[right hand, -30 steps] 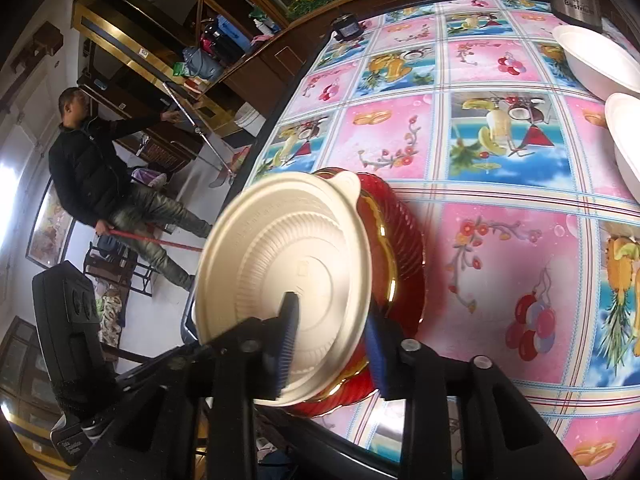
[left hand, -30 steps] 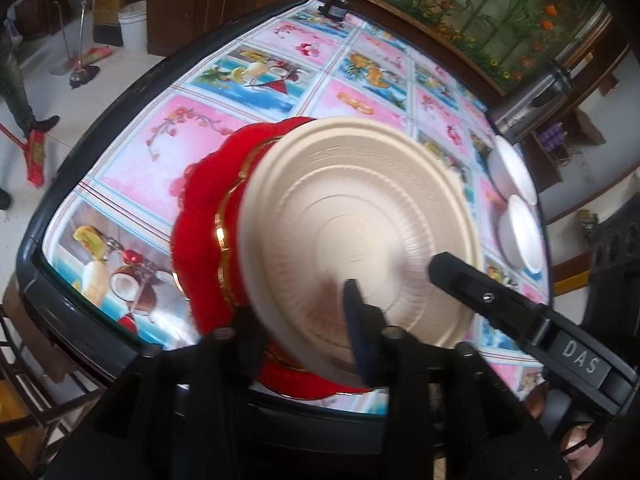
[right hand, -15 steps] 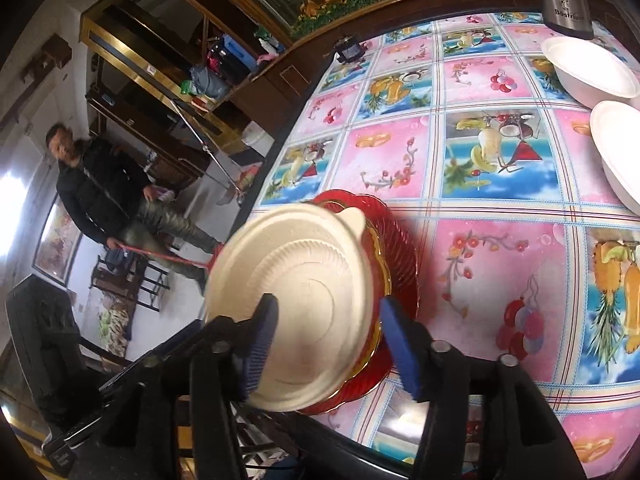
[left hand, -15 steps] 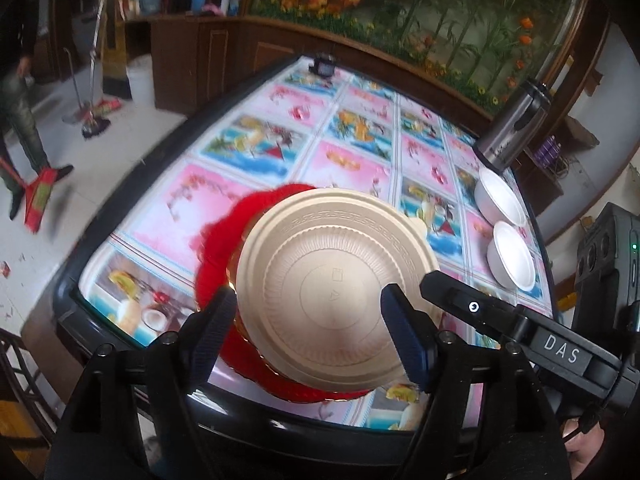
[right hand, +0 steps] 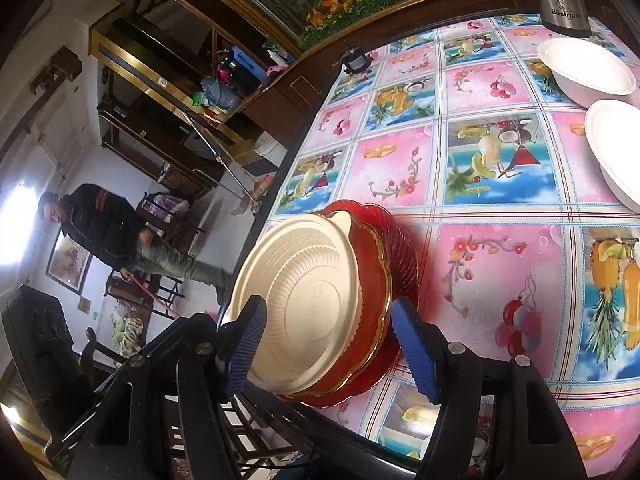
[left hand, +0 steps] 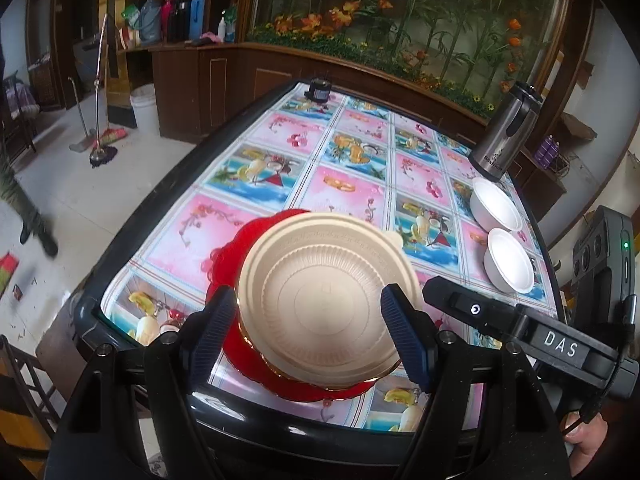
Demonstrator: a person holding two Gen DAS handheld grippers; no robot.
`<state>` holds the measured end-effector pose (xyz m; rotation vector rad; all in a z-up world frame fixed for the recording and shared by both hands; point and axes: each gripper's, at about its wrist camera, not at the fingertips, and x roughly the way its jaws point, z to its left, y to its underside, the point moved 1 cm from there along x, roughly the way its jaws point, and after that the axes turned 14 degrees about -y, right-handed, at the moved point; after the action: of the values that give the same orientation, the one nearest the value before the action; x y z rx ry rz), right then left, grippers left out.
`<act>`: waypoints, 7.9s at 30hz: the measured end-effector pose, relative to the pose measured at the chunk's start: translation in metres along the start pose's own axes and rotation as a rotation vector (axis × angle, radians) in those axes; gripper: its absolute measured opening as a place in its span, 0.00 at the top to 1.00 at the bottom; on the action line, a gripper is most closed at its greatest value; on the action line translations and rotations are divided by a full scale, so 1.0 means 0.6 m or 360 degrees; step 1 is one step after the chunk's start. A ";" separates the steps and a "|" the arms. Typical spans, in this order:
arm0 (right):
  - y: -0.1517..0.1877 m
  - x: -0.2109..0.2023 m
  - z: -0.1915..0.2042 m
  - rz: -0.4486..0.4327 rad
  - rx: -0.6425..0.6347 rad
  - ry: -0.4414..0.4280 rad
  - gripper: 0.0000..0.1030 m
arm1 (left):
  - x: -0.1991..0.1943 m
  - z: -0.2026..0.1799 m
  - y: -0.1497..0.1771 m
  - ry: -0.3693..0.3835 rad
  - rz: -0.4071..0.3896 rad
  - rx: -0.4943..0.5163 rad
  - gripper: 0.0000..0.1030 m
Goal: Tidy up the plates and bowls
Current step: 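Move both grippers away from the stack toward the white foam plates, then grasp the white foam plate by its rim with both grippers, then lift the white foam plate off the table with both grippers, then carry the white foam plate over the red and beige stack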
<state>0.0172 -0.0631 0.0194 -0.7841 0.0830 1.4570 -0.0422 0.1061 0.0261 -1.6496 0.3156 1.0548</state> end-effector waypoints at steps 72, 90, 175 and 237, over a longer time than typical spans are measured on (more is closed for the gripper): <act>-0.113 -0.297 -0.394 -0.0564 0.0601 0.0519 0.28 | 0.204 -0.511 -0.004 0.0120 0.0175 0.0454 0.28; -0.121 -0.273 -0.420 -0.0501 0.0634 0.0534 0.37 | 0.216 -0.517 -0.005 0.0097 0.0136 0.0467 0.30; -0.054 -0.273 -0.221 -0.0503 0.0273 0.0446 0.92 | 0.072 -0.374 0.006 0.0205 -0.0001 0.0431 0.88; -0.079 -0.158 -0.066 -0.0337 -0.0016 0.0278 0.92 | 0.034 -0.179 -0.042 0.0079 -0.0076 0.0174 0.88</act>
<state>0.0609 -0.1603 0.0571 -0.8999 0.1217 1.1885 0.0375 0.0269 0.0270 -1.5794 0.3590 0.9456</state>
